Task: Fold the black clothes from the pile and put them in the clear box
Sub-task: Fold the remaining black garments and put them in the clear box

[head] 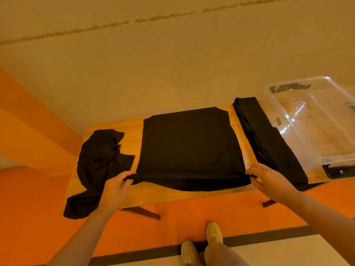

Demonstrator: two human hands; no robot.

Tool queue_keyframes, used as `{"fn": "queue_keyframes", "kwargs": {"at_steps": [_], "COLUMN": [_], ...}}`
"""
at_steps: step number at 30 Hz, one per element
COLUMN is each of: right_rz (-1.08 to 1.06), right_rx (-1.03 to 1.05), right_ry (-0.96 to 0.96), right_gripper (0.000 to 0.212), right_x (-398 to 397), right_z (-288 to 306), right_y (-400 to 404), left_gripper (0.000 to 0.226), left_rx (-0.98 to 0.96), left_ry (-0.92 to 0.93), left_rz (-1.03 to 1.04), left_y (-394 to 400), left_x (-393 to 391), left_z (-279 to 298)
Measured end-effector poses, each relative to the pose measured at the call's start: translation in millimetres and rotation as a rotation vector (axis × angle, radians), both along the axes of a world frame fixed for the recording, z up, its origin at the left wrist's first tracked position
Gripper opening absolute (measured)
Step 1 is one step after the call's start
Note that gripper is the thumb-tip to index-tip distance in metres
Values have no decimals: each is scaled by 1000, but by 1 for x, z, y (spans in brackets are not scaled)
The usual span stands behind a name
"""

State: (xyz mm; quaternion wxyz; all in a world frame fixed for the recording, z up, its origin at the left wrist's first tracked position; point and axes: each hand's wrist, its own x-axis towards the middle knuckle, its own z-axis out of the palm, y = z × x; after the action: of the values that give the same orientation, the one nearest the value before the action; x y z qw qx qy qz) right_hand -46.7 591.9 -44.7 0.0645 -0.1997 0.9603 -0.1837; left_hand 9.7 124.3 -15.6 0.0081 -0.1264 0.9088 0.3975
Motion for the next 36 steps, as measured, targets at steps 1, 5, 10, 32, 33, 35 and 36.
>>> {"fn": "queue_keyframes", "kwargs": {"at_steps": [1,5,10,32,33,35,36], "right_rz": [-6,-122,-435,-295,-299,-311,-300], "right_rx": [61,175,-300,-202,-192,-196,-207], "right_ry": [-8,-126,-414,-169,-113,-31,3], "right_gripper": [19,22,24,36,33,31,32], "right_x": [3,15,27,74,74,73,73], "right_z": [0,1,14,28,28,31,32], "right_y": [3,16,15,2,1,0,-1], "left_gripper": [22,27,34,32,32,32,31], "left_rx": [-15,-55,-97,-161,-156,-156,-158], "left_ry": [-5,-27,-46,-6,-8,1,10], "left_rz": [-16,-100,-164,-201,-200,-191,-188], "left_y": [0,3,-4,-6,-7,-6,-6], "left_x": [1,11,21,51,53,55,55], "left_z": [0,-2,-11,-8,-7,-5,-4]}}
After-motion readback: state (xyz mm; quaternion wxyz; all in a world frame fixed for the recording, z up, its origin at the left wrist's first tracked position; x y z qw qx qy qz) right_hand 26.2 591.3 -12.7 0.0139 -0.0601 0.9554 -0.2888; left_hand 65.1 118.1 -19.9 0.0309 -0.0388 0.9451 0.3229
